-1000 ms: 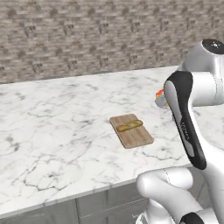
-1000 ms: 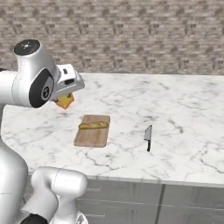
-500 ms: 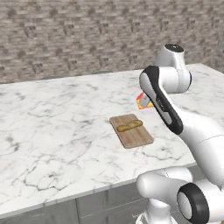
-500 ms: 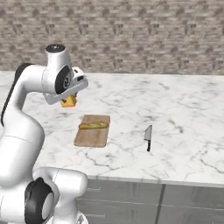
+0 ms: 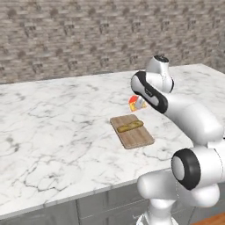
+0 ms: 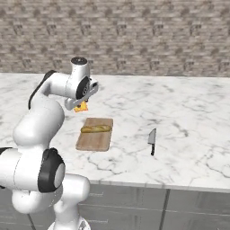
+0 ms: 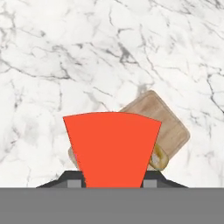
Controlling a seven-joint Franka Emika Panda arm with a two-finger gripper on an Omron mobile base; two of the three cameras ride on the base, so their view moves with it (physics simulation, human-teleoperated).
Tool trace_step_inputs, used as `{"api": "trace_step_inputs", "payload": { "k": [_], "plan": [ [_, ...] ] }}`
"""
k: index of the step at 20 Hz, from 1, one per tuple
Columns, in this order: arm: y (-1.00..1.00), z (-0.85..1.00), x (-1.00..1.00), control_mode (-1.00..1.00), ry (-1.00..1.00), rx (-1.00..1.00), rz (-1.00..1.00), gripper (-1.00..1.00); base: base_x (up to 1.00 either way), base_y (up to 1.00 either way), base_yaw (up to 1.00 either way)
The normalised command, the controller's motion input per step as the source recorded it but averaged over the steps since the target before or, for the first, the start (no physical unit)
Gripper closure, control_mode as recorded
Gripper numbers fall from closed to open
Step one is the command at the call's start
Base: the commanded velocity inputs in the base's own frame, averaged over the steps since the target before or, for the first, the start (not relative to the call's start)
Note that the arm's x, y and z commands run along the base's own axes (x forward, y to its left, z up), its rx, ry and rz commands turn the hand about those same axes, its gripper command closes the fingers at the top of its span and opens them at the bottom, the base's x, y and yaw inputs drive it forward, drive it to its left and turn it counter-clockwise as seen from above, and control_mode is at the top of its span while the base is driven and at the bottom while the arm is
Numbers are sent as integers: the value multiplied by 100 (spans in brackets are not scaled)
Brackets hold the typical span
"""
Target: Retrieve the sausage and cheese from the fridge and place them on the cutting board on the counter.
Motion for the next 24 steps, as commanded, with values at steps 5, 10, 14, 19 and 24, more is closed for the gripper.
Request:
{"api": "trace_step_inputs", "payload": {
  "k": [5, 10, 14, 19, 24],
  "plan": [
    [0, -30, 56, -100, 5, -1, 1, 100, 0, 0, 0],
    [0, -29, 25, -100, 4, -1, 0, 100, 0, 0, 0],
    [0, -36, 17, -100, 0, 0, 0, 100, 0, 0, 0],
    [0, -39, 22, -100, 0, -1, 0, 100, 0, 0, 0],
    [0, -48, 39, -100, 0, -2, 0, 100, 0, 0, 0]
  ]
}}
